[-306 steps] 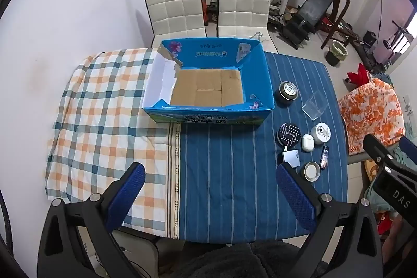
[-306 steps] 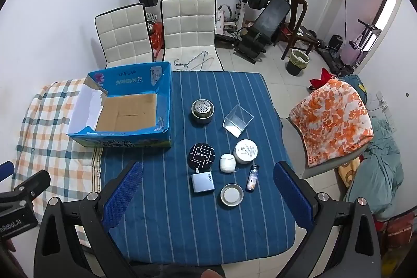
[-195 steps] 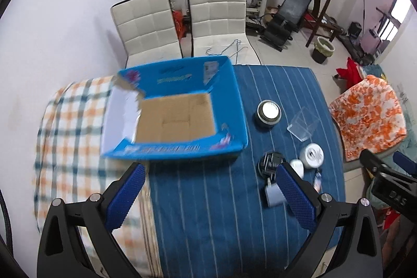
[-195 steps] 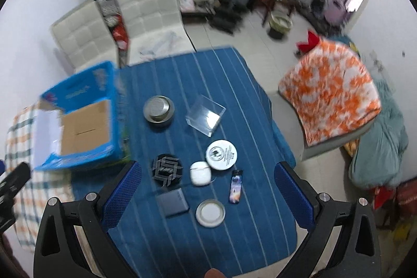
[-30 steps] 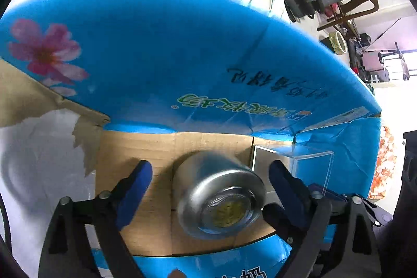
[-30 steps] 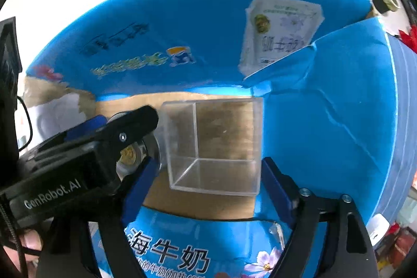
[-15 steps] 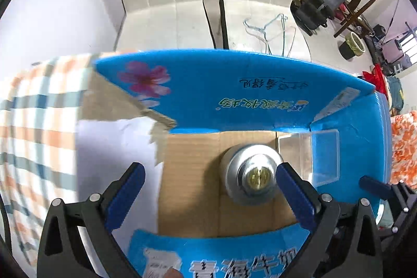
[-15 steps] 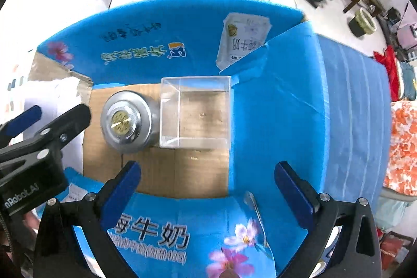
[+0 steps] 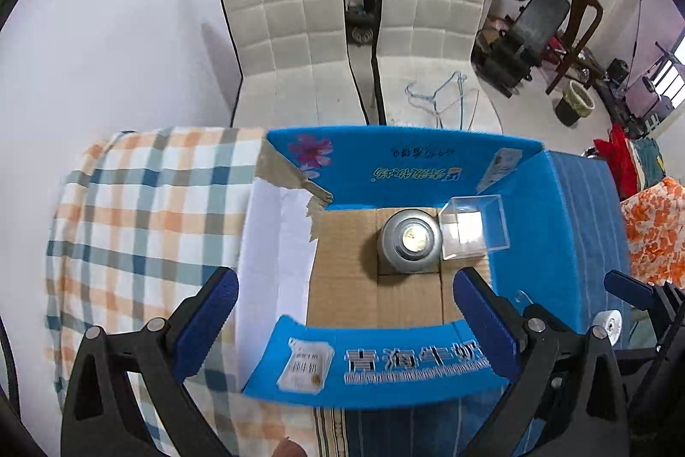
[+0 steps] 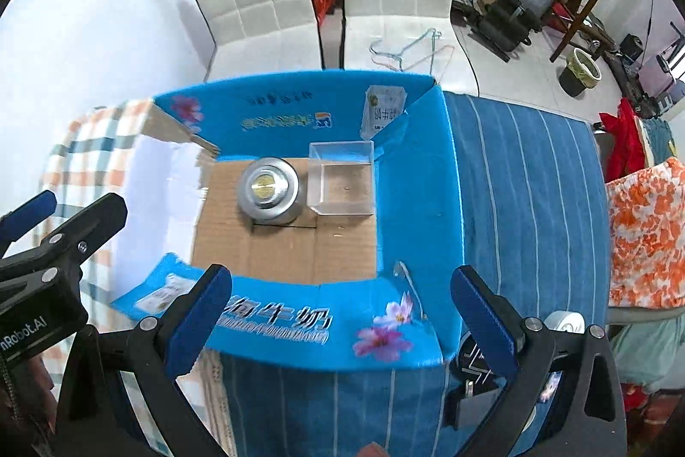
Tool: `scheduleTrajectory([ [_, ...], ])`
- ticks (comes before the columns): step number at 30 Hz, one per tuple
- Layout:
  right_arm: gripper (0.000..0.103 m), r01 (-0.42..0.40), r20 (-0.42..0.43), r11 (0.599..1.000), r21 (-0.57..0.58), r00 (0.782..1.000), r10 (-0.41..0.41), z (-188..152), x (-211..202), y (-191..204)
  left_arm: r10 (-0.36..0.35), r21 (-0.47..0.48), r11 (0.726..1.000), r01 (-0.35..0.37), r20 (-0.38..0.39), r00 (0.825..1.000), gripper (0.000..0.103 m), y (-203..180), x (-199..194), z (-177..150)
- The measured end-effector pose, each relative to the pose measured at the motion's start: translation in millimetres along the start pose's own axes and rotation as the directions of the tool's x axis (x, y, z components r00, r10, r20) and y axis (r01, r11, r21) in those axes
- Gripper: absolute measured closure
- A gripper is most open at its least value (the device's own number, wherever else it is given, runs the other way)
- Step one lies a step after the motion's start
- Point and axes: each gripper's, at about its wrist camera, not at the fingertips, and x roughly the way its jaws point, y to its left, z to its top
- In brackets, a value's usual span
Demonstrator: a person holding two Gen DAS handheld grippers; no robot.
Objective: Organize rigid objects
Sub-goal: 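Lift both tools out of the blue box back toward the table items, then grasp the grey charger with the left tool while the right grasps the white cream jar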
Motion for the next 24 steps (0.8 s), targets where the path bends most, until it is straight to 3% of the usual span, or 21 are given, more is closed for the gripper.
scheduleTrajectory([
  [5, 0.000, -0.020, 0.052, 1.000, -0.014, 0.998, 0.021, -15, -44, -2, 0.014, 0.004, 1.000, -0.014, 0.059, 0.998, 0.000, -5, -40, -12],
  [14, 0.000, -0.052, 0.106, 0.998, -0.042, 0.993, 0.056, -53, -99, -19, 0.029, -0.037, 0.999, -0.026, 0.096, 0.995, 0.000, -15, -94, -43],
  [20, 0.000, -0.071, 0.089, 0.997, 0.016, 0.994, 0.069, -88, -110, -64, 0.018, -0.017, 1.000, -0.016, 0.091, 0.996, 0.000, -41, -107, -63],
  [24, 0.000, -0.048, 0.049, 0.993, 0.110, 0.998, 0.043, -114, -99, -122, -0.023, 0.029, 0.999, 0.021, 0.070, 0.997, 0.000, -81, -104, -77],
])
